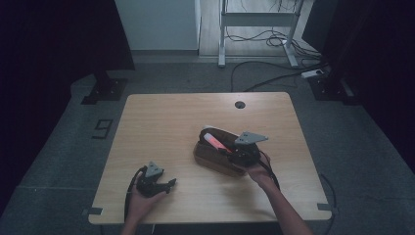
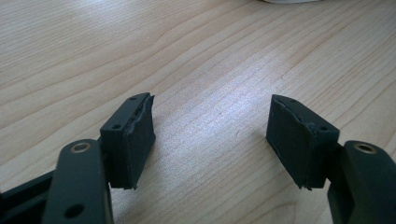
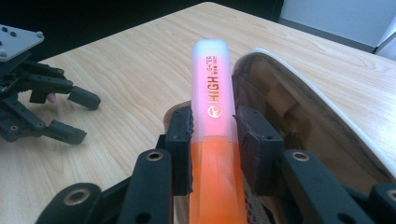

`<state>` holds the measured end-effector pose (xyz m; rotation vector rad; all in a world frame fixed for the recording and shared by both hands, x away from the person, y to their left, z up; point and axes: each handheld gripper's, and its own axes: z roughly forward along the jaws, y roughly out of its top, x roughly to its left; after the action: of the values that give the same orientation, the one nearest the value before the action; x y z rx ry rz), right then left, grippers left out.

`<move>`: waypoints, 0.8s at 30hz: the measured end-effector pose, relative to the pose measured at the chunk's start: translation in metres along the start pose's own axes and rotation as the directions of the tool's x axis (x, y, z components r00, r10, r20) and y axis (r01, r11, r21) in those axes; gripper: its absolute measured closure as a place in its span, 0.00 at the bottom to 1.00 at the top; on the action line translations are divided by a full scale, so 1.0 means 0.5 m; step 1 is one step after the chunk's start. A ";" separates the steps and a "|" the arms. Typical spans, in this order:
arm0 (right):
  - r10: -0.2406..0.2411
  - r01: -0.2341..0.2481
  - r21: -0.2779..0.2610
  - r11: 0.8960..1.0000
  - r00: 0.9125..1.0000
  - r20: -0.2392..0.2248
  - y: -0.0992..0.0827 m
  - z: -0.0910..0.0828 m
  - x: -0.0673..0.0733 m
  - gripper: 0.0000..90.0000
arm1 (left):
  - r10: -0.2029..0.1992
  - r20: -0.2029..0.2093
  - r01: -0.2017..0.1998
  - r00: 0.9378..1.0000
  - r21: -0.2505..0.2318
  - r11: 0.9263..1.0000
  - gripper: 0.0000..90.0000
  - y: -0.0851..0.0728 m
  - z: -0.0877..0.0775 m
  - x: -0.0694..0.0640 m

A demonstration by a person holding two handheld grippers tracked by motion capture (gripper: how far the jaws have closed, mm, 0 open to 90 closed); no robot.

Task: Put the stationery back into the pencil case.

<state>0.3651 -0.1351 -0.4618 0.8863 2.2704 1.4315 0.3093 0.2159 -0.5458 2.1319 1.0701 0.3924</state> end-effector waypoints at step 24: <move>0.009 -0.009 0.012 1.000 0.999 0.037 -0.001 0.000 -0.047 0.73 | 0.003 -0.002 -0.003 1.000 0.000 1.000 0.36 0.000 0.000 -0.001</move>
<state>0.3826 -0.1504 -0.4638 0.9198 2.2533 1.3955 0.3092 0.2155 -0.5460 2.1337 1.0679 0.3969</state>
